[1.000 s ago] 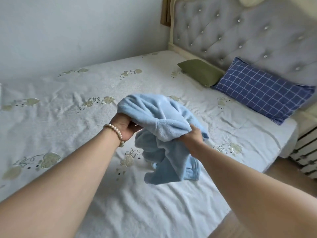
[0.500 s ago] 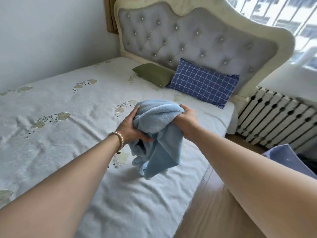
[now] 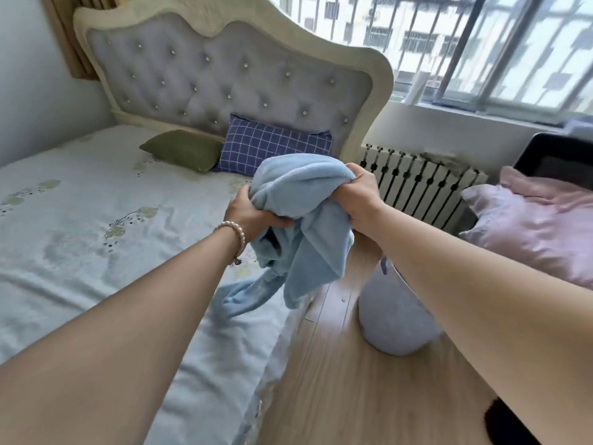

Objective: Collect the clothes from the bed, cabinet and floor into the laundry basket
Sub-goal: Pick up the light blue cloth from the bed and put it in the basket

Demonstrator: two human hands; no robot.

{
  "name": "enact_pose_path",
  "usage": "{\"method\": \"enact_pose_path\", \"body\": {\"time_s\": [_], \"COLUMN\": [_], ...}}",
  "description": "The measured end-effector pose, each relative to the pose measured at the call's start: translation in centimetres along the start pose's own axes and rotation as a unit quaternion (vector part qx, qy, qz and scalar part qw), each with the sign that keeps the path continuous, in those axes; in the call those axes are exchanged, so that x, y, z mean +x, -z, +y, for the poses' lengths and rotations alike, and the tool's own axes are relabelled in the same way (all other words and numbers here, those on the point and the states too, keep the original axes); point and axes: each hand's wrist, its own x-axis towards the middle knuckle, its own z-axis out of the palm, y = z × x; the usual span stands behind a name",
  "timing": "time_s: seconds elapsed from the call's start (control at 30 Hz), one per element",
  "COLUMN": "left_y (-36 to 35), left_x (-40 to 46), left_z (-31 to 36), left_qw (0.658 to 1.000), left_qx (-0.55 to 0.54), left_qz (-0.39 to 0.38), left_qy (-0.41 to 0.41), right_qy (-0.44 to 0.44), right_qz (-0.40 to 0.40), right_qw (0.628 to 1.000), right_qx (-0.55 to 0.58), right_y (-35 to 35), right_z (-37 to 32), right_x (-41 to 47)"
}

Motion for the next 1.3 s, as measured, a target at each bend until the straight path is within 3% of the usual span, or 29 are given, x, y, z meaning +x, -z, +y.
{"method": "enact_pose_path", "body": {"time_s": [0.1, 0.43, 0.8, 1.0, 1.1, 1.23, 1.3], "left_y": [-5.2, -24.3, -39.2, -47.5, -52.0, -57.3, -58.5], "left_x": [0.3, 2.7, 10.7, 15.6, 18.5, 21.3, 21.0], "left_z": [2.8, 14.5, 20.9, 16.9, 11.3, 3.5, 1.4], "left_qw": [0.999, 0.991, 0.979, 0.979, 0.978, 0.982, 0.981], "left_qx": [-0.033, -0.111, -0.128, -0.111, -0.096, 0.001, 0.000], "left_qz": [0.014, -0.033, -0.131, -0.164, -0.182, -0.169, -0.161], "left_qy": [0.016, -0.067, -0.093, -0.053, 0.019, 0.084, 0.108], "right_qy": [0.022, 0.077, 0.084, -0.019, -0.056, -0.159, -0.207], "right_qz": [0.015, 0.115, 0.230, 0.243, 0.245, 0.196, 0.158], "right_qw": [1.000, 0.990, 0.970, 0.967, 0.966, 0.966, 0.965], "right_qx": [0.016, 0.007, 0.007, -0.069, -0.059, -0.059, -0.040], "right_y": [5.6, 26.0, 38.9, 42.7, 43.8, 44.6, 44.9], "right_z": [-1.2, -4.9, -4.7, 3.3, 10.7, 18.7, 22.6], "right_x": [1.3, 8.6, 16.6, 19.9, 21.5, 23.0, 23.8]}}
